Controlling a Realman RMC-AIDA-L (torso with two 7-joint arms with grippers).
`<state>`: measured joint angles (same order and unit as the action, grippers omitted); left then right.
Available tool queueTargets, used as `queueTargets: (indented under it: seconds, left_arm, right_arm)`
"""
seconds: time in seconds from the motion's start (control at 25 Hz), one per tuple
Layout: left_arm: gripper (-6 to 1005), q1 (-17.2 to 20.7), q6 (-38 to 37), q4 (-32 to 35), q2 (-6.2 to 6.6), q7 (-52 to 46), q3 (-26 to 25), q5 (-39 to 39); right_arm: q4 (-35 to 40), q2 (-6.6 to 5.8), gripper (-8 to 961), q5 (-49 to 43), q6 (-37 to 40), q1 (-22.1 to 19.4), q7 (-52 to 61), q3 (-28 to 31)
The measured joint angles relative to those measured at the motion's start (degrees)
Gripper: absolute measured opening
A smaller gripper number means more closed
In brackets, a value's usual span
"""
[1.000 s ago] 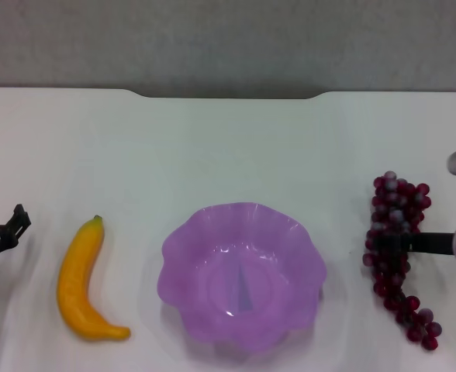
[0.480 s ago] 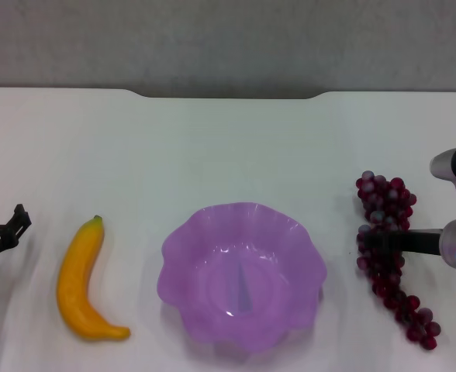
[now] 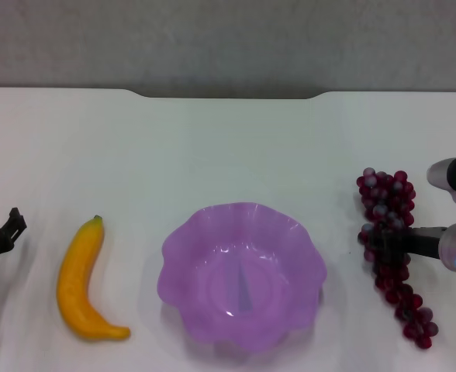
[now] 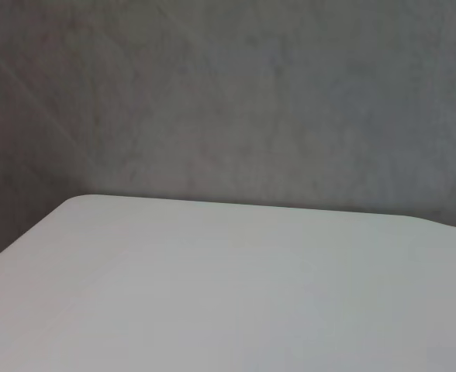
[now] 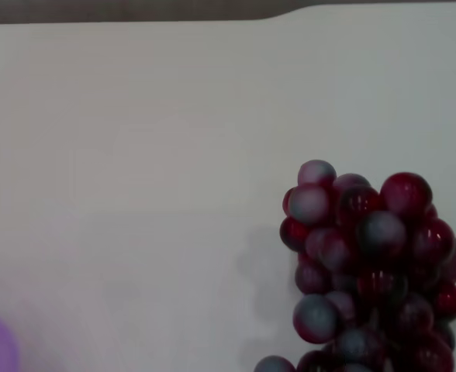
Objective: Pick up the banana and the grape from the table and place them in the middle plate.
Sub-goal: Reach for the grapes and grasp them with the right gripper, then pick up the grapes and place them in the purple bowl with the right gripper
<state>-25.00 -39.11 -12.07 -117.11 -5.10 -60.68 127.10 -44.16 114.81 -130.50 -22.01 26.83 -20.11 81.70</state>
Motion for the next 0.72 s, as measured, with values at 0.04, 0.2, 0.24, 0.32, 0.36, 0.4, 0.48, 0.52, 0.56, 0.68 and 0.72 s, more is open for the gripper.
queueTargets:
  seconds: [0.04,0.2,0.24,0.32,0.36,0.4,0.48,0.52,0.56,0.68,0.72]
  left_arm:
    - [893,0.0,0.0,0.0,0.0,0.0,0.0,0.0]
    - [893,0.1,0.0,0.0,0.02,0.0,0.0,0.0]
    - [893,0.1,0.0,0.0,0.01,0.0,0.0,0.0]
    - [893,0.0,0.0,0.0,-0.01,0.0,0.1,0.0]
    - [893,0.0,0.0,0.0,-0.03,0.0,0.1,0.0]
    - [893,0.0,0.0,0.0,-0.03,0.0,0.1,0.0]
    - [893,0.0,0.0,0.0,-0.04,0.0,0.0,0.0]
    - [893,0.0,0.0,0.0,-0.04,0.0,0.0,0.0]
    - [893,0.0,0.0,0.0,-0.04,0.0,0.0,0.0]
    - [894,0.0,0.0,0.0,-0.04,0.0,0.0,0.0]
    - [894,0.0,0.0,0.0,-0.04,0.0,0.0,0.0]
  right_arm:
    - [0.1,0.0,658,0.0,0.8,0.0,0.0,-0.5]
    - [1.1,0.03,643,0.0,4.1,-0.3,-0.5,-2.6]
    - [1.3,0.05,639,0.1,4.8,-0.4,-0.7,-3.1]
    - [1.6,0.06,625,0.3,6.0,-0.5,-0.7,-3.9]
    - [1.7,0.06,615,0.3,6.4,-0.6,-0.7,-4.1]
    - [1.8,0.07,605,0.4,6.7,-0.6,-0.7,-4.3]
    - [1.8,0.07,585,0.4,7.0,-0.8,-0.7,-4.4]
    - [1.8,0.06,578,0.4,7.0,-0.8,-0.7,-4.4]
    - [1.8,0.06,570,0.4,7.1,-0.9,-0.7,-4.4]
    - [1.9,0.06,548,0.4,7.4,-0.9,-0.7,-4.5]
    - [1.9,0.06,541,0.4,7.7,-0.9,-0.7,-4.7]
